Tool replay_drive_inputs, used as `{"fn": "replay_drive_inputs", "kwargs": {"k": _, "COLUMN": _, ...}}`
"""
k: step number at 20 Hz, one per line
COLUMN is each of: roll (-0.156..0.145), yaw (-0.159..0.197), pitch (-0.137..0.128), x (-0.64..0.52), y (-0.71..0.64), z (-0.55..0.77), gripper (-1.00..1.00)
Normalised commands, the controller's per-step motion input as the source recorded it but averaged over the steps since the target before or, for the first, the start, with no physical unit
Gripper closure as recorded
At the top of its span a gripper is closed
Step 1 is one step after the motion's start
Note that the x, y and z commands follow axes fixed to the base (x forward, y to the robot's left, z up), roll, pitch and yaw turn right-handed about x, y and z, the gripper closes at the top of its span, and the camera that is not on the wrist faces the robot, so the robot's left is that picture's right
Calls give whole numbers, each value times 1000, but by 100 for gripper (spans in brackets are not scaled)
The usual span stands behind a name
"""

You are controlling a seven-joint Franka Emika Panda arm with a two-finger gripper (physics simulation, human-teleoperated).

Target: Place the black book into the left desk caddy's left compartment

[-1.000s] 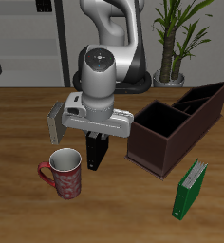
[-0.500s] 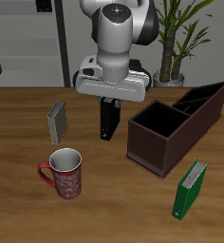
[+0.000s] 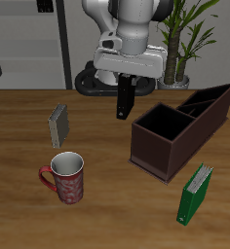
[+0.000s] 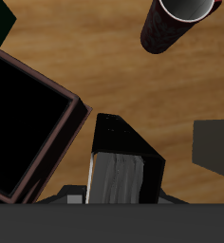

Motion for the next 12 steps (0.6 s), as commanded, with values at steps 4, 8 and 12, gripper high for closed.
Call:
{"fn": "replay_drive_inputs", "kwargs": {"k": 4, "roll": -57, "yaw": -26, "pitch": -40, "x": -437, "y": 155, "z": 237, "gripper": 100}}
{"fn": "replay_drive_inputs", "kwargs": {"k": 8, "roll": -79, "yaw": -82, "pitch": -79, "x": -562, "y": 222, "z": 233, "gripper": 100}}
{"fn": "replay_drive_inputs", "kwargs": {"k": 12, "roll": 11, "yaw": -48, "pitch": -35, "x": -406, "y": 367, "z": 124, "gripper": 100}}
